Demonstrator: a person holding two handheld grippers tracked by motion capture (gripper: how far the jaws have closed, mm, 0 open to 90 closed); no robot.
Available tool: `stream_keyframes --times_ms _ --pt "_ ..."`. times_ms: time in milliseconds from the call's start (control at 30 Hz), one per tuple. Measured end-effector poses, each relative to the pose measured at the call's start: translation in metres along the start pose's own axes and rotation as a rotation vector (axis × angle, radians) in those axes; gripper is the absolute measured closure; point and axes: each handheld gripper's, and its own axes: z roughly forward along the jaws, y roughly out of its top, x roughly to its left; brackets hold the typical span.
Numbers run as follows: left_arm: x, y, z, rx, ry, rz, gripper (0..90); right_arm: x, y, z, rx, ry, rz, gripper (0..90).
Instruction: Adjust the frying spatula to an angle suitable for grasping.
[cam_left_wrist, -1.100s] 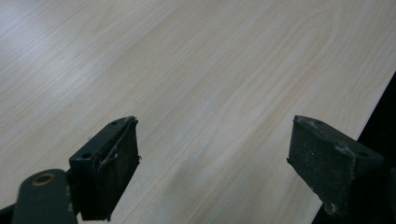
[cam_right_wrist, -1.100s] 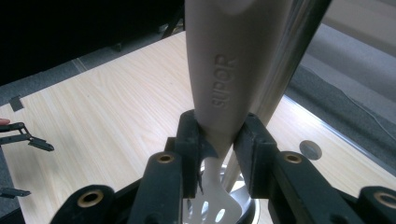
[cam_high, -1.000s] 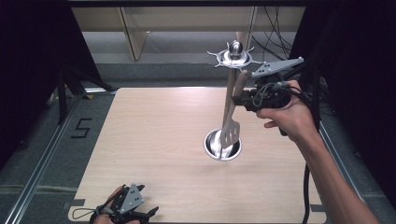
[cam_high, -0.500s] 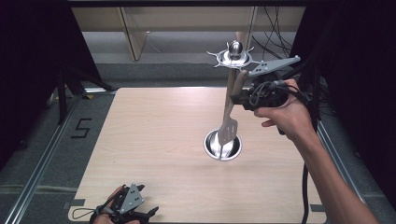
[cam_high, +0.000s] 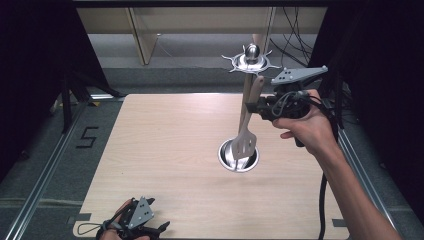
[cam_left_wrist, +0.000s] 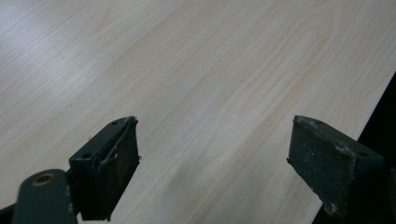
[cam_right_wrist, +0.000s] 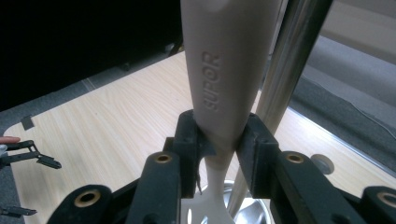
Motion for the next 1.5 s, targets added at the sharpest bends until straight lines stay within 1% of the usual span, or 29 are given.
stream_keyframes --times_ms 100,133,167,200,233,267,300,333,400,433,467,533,667,767,800,833,867,900,933,1000,1033,1100,1233,1267,1300,1400,1433,1467,1500 --pt "0.000 0.000 0.000 0.001 -0.001 -0.001 15.4 -0.003 -0.002 0.000 -0.008 0.026 0.006 70.5" --pt "0.000 0.000 0.000 0.000 -0.002 -0.002 15.4 -0.003 -0.004 -0.001 -0.006 0.036 0.023 70.4" --pt "-0.001 0.000 0.000 -0.003 -0.002 -0.005 15.4 -0.004 -0.005 0.000 -0.035 0.026 0.011 69.9" --pt "-0.001 0.000 0.001 -0.007 -0.002 -0.010 15.3 -0.005 -0.006 0.000 -0.037 0.031 0.010 68.8" --pt "-0.001 0.000 0.000 -0.005 -0.003 -0.007 15.4 -0.005 -0.006 -0.002 -0.016 0.034 0.024 66.3" --pt "0.000 0.000 0.000 0.002 -0.002 -0.001 15.3 -0.008 -0.007 -0.002 -0.027 0.032 0.019 64.5" --pt "0.000 0.000 0.000 0.000 -0.001 -0.001 15.4 -0.007 -0.008 -0.002 -0.027 0.039 0.037 64.3" --pt "-0.001 0.000 0.000 -0.007 -0.002 -0.009 15.3 -0.008 -0.008 -0.004 -0.031 0.031 0.022 63.3" --pt "-0.001 0.000 0.001 -0.007 -0.002 -0.011 15.3 -0.008 -0.010 -0.005 -0.040 0.030 0.021 59.0" --pt "-0.001 0.000 0.001 -0.007 0.000 -0.012 15.4 -0.007 -0.010 -0.006 -0.036 0.035 0.049 56.2" --pt "-0.001 0.000 0.000 -0.005 -0.001 -0.005 15.3 -0.008 -0.011 -0.007 -0.040 0.030 0.042 53.7" --pt "-0.001 0.000 0.000 -0.009 -0.004 -0.008 15.4 -0.006 -0.013 -0.009 -0.053 0.035 0.072 48.9" --pt "0.000 0.000 0.000 -0.003 0.000 0.000 15.4 -0.006 -0.017 -0.013 -0.069 0.010 0.049 43.1" --pt "0.000 0.000 0.000 -0.008 -0.003 -0.004 15.4 -0.005 -0.022 -0.017 -0.080 0.017 0.063 40.7" --pt "0.000 0.000 0.000 -0.008 -0.002 -0.004 15.4 -0.004 -0.026 -0.018 -0.083 0.027 0.085 39.8" --pt "0.000 0.000 0.000 -0.009 -0.002 -0.004 15.4 -0.006 -0.028 -0.019 -0.092 0.021 0.065 39.7" --pt "0.000 0.000 0.000 -0.008 -0.002 -0.003 15.3 -0.004 -0.029 -0.020 -0.093 0.025 0.090 39.5" --pt "0.000 0.000 0.000 -0.008 -0.002 -0.003 15.4 -0.005 -0.033 -0.020 -0.105 0.017 0.071 39.1" --pt "0.000 0.000 0.000 -0.011 0.001 -0.005 15.4 -0.004 -0.037 -0.022 -0.106 0.019 0.085 38.3" --pt "0.000 0.000 0.000 -0.011 0.001 -0.003 15.3 -0.004 -0.044 -0.022 -0.113 0.007 0.074 38.1" --pt "0.000 0.001 -0.001 -0.011 0.002 -0.003 15.4 -0.002 -0.047 -0.022 -0.111 0.018 0.096 38.1" --pt "0.000 0.000 -0.001 -0.010 0.005 -0.004 15.4 -0.004 -0.055 -0.022 -0.119 0.012 0.080 38.1" --pt "0.000 0.000 0.000 -0.015 0.005 -0.009 15.4 -0.004 -0.073 -0.020 -0.134 0.007 0.094 37.7" --pt "0.000 0.000 0.000 -0.014 0.004 -0.010 15.4 -0.003 -0.078 -0.020 -0.130 0.020 0.116 37.6" --pt "0.000 0.000 -0.001 -0.010 0.006 -0.006 15.4 -0.003 -0.081 -0.020 -0.131 0.011 0.125 37.6" --pt "0.001 0.001 -0.001 -0.006 0.004 0.002 15.4 -0.003 -0.094 -0.020 -0.144 0.006 0.119 37.4" --pt "0.001 0.001 -0.001 -0.005 0.002 0.004 15.4 -0.001 -0.098 -0.020 -0.130 -0.001 0.135 37.3" --pt "0.001 0.001 -0.001 -0.003 0.001 0.005 15.4 -0.003 -0.105 -0.018 -0.143 -0.011 0.115 37.3" --pt "0.001 0.001 -0.001 -0.002 0.000 0.003 15.4 -0.003 -0.108 -0.017 -0.138 -0.014 0.116 37.3"
